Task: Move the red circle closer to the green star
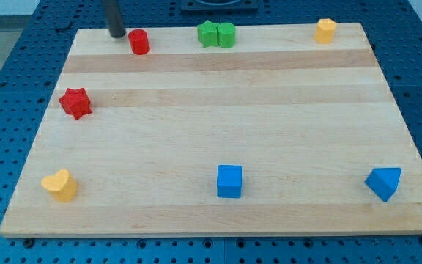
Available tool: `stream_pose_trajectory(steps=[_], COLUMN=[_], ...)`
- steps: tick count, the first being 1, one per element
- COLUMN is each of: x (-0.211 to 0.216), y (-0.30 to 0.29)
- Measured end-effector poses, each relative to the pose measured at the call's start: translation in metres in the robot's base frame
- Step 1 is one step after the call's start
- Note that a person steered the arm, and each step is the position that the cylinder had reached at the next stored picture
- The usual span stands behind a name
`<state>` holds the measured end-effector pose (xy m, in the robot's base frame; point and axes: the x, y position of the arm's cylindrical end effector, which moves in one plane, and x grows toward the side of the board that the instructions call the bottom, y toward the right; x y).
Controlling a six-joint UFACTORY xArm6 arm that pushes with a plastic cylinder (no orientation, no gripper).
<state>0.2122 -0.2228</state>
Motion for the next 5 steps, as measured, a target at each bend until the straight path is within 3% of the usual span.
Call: stream_pose_trajectory(steps=[1,2,4,5], x=[0.032,0.037,0.014,0.013], y=[-0.007,0.02,0.104,0.119])
